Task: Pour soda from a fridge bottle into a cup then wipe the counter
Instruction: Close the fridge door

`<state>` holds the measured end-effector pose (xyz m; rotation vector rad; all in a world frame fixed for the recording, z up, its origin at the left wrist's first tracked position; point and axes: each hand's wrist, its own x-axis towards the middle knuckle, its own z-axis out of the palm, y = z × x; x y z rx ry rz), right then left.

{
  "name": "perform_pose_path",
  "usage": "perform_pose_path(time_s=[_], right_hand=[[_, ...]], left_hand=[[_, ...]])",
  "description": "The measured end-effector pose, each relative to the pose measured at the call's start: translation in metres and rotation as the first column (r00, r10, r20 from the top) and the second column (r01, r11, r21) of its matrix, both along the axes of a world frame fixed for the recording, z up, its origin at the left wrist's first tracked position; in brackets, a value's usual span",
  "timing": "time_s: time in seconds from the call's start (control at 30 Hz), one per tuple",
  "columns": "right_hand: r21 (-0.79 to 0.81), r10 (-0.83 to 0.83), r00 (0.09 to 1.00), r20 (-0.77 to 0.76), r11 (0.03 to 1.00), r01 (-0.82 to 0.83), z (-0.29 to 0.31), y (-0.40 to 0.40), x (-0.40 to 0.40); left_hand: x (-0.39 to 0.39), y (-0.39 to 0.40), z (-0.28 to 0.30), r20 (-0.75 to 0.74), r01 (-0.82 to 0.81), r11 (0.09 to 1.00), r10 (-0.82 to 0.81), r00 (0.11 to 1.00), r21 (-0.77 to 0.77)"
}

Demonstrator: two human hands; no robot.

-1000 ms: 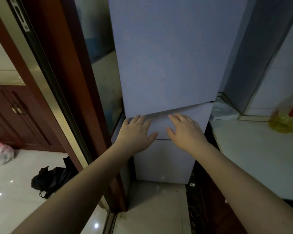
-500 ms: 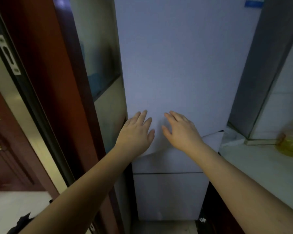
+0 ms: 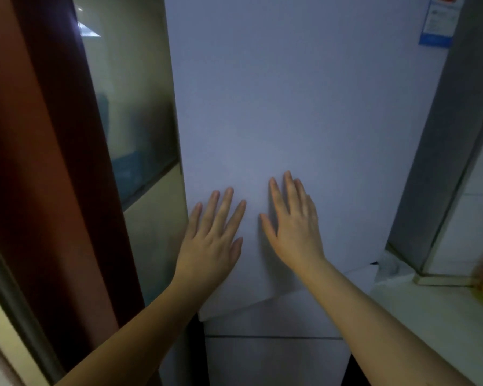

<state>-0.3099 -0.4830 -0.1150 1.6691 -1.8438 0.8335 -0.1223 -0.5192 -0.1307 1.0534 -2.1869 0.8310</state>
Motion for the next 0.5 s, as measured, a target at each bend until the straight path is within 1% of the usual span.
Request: perform_pose_path(time_s=[0.17, 0.3, 0.37, 0.5], right_hand=[[-0.046, 0.043, 0.997, -0.07, 0.998, -0.046, -0.007, -0.025, -0.015], [-0.022, 0.068, 0.993, -0.096, 0.997, -0.071, -0.005, -0.042, -0.02], [-0.011, 0.07, 0.993, -0.097, 0.997, -0.071, -0.005, -0.052, -0.022], [0.001, 0.066, 0.992, -0.11, 0.998, -0.066, -0.004, -0.07, -0.026]], left_hand=[[-0.011, -0.021, -0.006, -0.017, -0.04, 0.999, 0.04, 0.999, -0.007], [-0.019, -0.043, -0.008, -0.051, -0.09, 0.993, 0.094, 0.994, 0.071], [-0.02, -0.054, -0.01, -0.059, -0.078, 0.992, 0.084, 0.995, 0.1], [-0.023, -0.078, -0.009, -0.071, -0.057, 0.993, 0.064, 0.995, 0.101]])
